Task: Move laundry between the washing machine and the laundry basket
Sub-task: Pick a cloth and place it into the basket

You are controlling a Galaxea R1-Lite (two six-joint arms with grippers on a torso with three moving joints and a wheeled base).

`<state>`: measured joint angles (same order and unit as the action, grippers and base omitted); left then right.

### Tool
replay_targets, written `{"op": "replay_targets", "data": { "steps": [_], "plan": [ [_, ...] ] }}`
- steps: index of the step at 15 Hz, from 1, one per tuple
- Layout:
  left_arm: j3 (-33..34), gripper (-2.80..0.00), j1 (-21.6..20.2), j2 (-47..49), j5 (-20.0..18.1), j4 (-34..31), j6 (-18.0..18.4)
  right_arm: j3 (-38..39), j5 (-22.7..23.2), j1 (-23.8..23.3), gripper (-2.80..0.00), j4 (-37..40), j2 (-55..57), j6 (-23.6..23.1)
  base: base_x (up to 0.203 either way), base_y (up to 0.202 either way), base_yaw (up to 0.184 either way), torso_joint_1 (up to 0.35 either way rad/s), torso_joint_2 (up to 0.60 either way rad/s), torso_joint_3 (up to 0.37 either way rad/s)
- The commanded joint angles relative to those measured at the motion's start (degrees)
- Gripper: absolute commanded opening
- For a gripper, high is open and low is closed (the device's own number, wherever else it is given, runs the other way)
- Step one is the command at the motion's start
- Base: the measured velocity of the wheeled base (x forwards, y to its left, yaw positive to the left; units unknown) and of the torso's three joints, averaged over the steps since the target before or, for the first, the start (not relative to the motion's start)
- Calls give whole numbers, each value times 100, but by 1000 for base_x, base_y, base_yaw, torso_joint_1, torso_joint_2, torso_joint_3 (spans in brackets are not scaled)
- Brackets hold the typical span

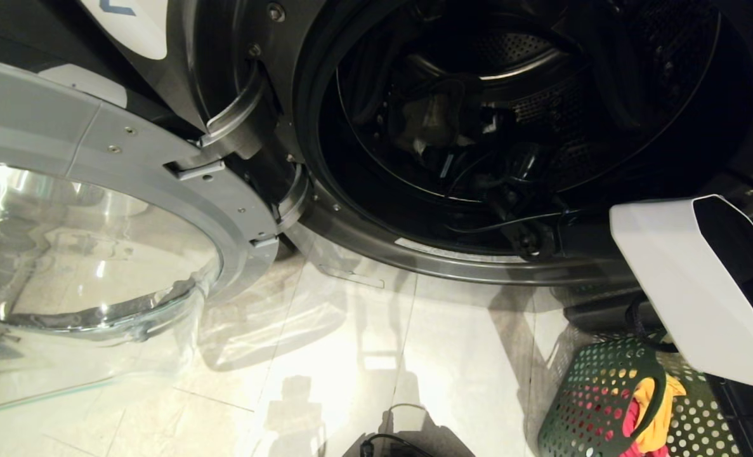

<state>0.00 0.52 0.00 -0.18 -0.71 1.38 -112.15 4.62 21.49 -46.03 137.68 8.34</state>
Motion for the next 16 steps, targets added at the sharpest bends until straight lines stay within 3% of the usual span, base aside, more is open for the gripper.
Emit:
{"op": "replay_targets", "data": {
  "steps": [1,16],
  "plan": [
    [0,-280,0,9,1,0,3,1,13,4,0,-29,-83,1,0,0,0,0,0,0],
    [0,-280,0,9,1,0,3,9,-21,-159,0,-4,85,-25,0,0,0,0,0,0]
  ]
}}
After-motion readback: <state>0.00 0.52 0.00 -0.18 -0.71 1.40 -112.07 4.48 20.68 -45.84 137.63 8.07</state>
